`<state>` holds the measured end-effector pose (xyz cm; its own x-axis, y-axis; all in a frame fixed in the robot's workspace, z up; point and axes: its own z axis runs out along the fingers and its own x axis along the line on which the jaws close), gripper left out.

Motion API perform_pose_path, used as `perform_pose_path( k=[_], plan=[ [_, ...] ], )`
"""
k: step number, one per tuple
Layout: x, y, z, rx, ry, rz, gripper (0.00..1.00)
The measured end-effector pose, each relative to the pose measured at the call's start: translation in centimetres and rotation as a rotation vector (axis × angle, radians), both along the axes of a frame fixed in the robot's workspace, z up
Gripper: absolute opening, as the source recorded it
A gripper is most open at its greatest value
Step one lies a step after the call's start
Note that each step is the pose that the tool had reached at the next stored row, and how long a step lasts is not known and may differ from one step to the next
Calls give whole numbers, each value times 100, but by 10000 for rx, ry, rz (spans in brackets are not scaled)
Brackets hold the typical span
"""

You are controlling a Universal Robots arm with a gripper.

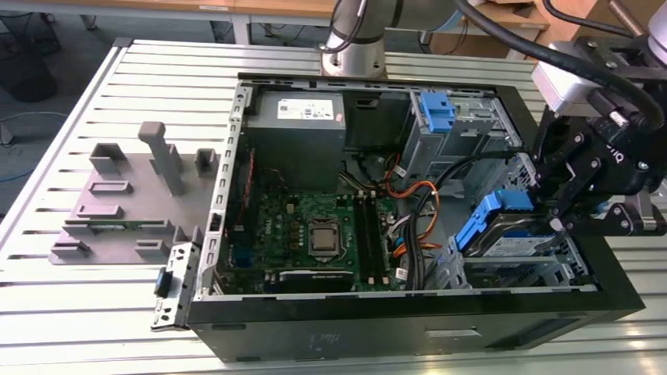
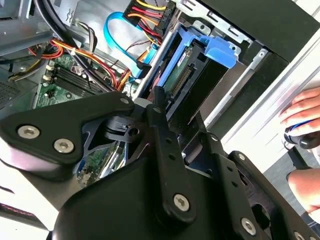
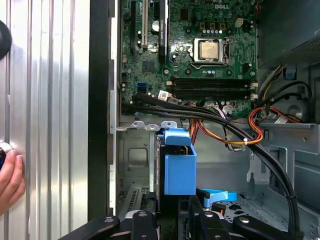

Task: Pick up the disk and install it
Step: 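Insert the disk into the insertion slot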

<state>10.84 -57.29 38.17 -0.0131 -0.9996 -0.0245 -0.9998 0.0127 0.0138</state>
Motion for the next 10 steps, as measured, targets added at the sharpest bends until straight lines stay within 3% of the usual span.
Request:
perform_pose_path(
  k=[3, 10],
  plan=[
    [0, 0, -35, -1, 0, 0, 35],
    [0, -1, -38, -1, 0, 0, 35]
  ],
)
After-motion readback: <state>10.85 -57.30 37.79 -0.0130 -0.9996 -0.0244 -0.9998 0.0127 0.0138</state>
